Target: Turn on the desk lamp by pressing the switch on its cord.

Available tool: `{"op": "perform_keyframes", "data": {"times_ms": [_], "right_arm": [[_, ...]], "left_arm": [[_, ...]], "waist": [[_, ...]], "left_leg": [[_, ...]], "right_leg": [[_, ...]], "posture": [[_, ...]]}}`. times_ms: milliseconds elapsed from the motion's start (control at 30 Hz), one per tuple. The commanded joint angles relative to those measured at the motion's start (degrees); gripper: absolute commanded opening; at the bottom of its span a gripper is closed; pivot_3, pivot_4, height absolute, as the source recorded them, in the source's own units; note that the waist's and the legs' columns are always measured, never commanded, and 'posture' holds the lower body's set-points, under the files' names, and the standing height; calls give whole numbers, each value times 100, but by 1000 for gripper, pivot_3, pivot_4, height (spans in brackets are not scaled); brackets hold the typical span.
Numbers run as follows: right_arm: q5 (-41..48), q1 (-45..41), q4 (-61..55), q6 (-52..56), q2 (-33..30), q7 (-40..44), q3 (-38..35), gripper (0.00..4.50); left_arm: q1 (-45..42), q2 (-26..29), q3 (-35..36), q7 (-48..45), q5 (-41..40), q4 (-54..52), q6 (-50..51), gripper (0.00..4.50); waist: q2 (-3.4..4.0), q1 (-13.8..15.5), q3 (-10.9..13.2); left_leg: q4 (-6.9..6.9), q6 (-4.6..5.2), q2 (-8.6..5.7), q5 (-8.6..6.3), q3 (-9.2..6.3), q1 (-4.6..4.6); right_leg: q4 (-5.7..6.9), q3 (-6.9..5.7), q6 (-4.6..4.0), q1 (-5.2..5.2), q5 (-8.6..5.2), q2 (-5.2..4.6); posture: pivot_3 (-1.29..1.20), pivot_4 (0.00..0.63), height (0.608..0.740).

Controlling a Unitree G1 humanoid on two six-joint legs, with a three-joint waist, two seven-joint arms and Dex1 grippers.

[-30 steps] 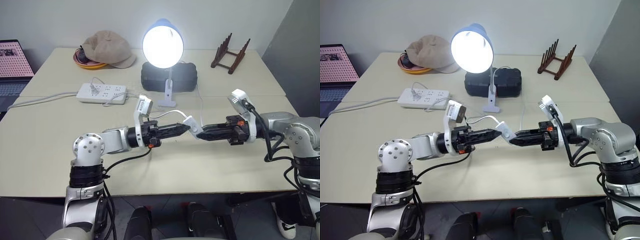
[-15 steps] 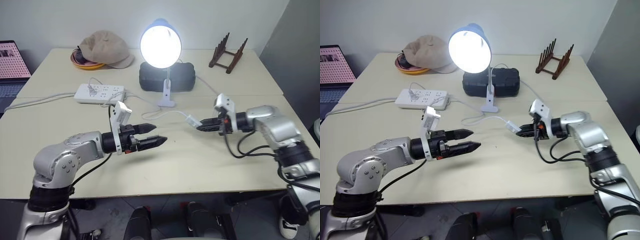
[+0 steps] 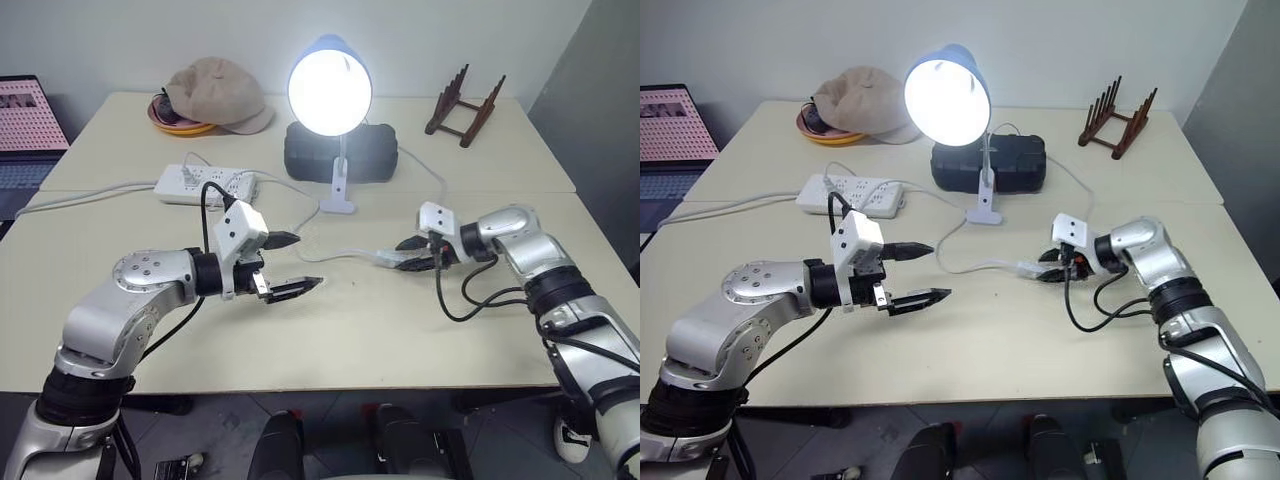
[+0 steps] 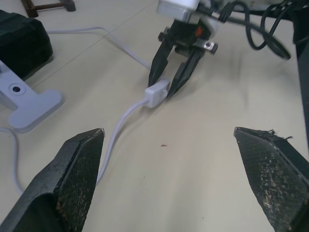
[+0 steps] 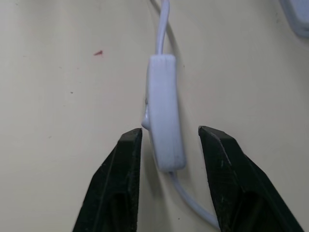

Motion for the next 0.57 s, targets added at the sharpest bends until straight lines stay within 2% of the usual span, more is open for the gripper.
{"op": "perform_keyframes", "data": {"times_ms": [33, 167, 267, 367, 467, 567], "right_arm": [[329, 293, -1083, 382, -510, 295, -538, 2799], [694, 957, -2405, 1145, -961, 177, -1063, 2893], [1182, 1643, -3679, 2078, -1184, -269, -1708, 3607], [1440, 2367, -4726, 2657, -1143, -903, -2192, 4433], [1732, 3046, -5635, 3139, -1030, -1353, -2494, 4484], [1745, 3354, -5990, 3249, -917, -1726, -2543, 4484]], "left_arm": [[-311, 117, 77, -178, 98, 168, -120, 4500], [-578, 209, 1, -435, 227, 497, -201, 4500], [-769, 211, -93, -525, 525, 812, -492, 4500], [-815, 222, -209, -767, 659, 1054, -686, 4500], [-937, 166, -357, -953, 798, 1314, -835, 4500], [-1123, 73, -422, -1073, 895, 1637, -977, 4500]], "waist": [[1, 31, 0], [0, 29, 0], [3, 37, 2], [2, 36, 1], [3, 23, 1], [2, 30, 1]], "left_leg": [[1, 0, 0, 0, -2, 0], [1, 0, 1, 0, -2, 3], [0, 0, 1, 0, -4, 2], [1, 0, 1, 0, -3, 2], [2, 0, 2, 0, -2, 7], [5, 0, 2, 0, -2, 7]], "right_leg": [[0, -2, 0, 0, 0, 0], [0, -2, -1, 2, -1, 1], [5, -2, -2, 0, -4, 2], [6, -2, -2, 0, -4, 1], [8, 0, -3, 1, -4, 2], [11, -1, -20, 1, -15, 2]], "posture": [[0, 150, 740], [0, 150, 740], [0, 150, 740], [0, 150, 740], [0, 150, 740], [0, 150, 740]]}}
